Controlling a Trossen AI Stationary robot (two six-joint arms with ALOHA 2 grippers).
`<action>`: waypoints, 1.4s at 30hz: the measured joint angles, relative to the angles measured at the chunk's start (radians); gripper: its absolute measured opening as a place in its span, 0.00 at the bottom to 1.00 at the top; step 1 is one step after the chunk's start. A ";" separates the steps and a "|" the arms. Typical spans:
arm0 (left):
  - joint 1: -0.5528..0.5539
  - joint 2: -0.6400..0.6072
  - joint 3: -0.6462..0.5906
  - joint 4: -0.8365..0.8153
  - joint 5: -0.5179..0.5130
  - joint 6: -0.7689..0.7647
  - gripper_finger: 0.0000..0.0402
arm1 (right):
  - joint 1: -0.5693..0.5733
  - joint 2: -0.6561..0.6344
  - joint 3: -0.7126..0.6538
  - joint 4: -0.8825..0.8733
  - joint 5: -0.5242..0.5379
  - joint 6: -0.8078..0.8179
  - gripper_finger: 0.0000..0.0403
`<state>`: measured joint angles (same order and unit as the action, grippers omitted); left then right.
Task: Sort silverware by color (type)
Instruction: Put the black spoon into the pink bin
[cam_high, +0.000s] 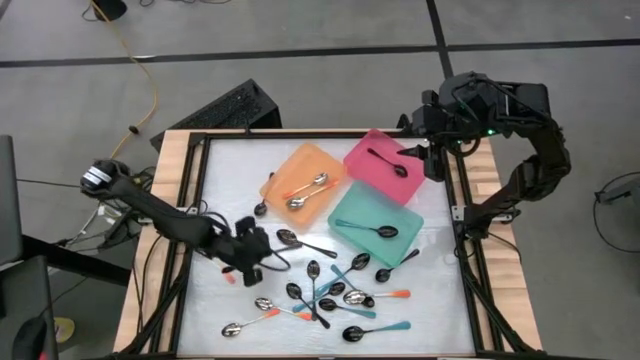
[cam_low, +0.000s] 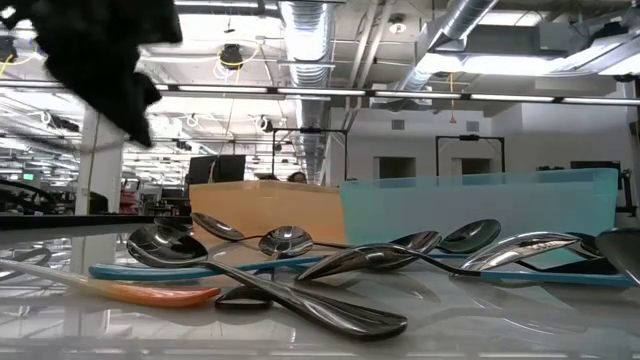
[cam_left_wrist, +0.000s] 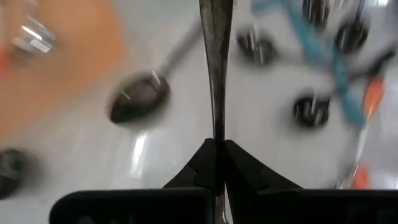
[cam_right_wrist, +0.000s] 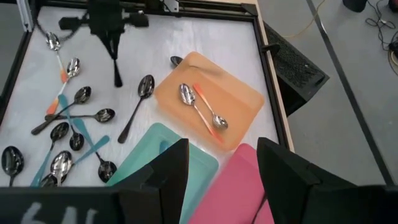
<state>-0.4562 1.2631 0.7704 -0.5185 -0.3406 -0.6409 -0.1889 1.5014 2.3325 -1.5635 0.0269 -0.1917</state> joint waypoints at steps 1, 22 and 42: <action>0.000 -0.030 0.000 0.005 -0.035 -0.012 0.00 | 0.003 -0.006 0.000 0.000 0.000 0.000 0.49; 0.159 -0.289 0.003 1.013 -0.278 0.678 0.00 | 0.154 -0.132 -0.117 0.241 -0.002 0.027 0.49; 0.377 0.040 0.242 1.069 0.147 0.663 0.00 | 0.096 -0.567 -1.303 1.469 0.007 0.236 0.49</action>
<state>-0.0795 1.3035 1.0124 0.5506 -0.1940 0.0224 -0.0925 0.9343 1.0294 -0.0944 0.0343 0.0440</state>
